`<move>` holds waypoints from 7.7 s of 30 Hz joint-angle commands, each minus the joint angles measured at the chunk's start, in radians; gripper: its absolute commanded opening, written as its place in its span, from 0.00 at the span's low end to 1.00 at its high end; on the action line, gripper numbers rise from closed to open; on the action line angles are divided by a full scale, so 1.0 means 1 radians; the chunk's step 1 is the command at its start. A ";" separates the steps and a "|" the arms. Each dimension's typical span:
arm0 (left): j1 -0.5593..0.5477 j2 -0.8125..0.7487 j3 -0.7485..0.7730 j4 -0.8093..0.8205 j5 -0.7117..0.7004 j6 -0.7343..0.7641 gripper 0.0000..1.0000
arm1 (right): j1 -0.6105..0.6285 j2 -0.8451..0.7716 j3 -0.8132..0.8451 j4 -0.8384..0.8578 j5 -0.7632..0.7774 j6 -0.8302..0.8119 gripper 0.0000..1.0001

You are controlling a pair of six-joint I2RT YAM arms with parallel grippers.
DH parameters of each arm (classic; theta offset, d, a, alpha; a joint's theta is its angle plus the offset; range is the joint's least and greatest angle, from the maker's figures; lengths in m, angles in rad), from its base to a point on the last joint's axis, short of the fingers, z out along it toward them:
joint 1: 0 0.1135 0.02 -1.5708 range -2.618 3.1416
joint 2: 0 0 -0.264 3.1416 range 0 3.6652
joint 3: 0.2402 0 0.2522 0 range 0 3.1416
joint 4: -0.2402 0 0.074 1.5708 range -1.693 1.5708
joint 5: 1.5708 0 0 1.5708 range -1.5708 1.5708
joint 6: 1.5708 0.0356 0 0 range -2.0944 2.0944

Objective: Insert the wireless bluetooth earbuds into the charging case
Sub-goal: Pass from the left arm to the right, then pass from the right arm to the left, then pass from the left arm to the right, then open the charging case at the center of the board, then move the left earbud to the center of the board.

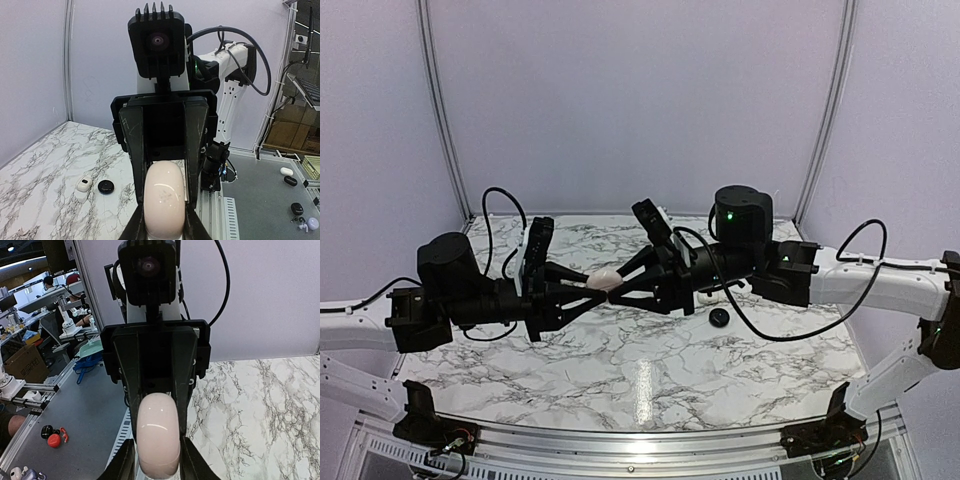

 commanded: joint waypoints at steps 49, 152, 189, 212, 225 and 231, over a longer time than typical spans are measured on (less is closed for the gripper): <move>0.018 -0.009 0.047 -0.052 -0.189 -0.071 0.44 | 0.045 -0.026 0.019 -0.188 0.116 -0.169 0.00; 0.226 0.095 0.143 -0.326 -0.388 -0.141 0.60 | -0.053 -0.146 -0.195 0.067 0.101 -0.019 0.00; 0.648 1.125 0.809 -0.583 -0.338 -0.283 0.42 | -0.097 -0.302 -0.439 0.195 0.244 -0.182 0.00; 0.562 1.220 0.863 -0.745 -0.401 -0.089 0.19 | -0.097 -0.304 -0.403 0.168 0.216 -0.140 0.00; 0.475 0.901 0.485 -0.650 -0.290 -0.074 0.04 | -0.096 -0.315 -0.440 0.209 0.196 -0.115 0.00; 0.426 0.659 0.302 -0.547 -0.246 -0.101 0.00 | -0.094 -0.321 -0.482 0.275 0.170 -0.136 0.00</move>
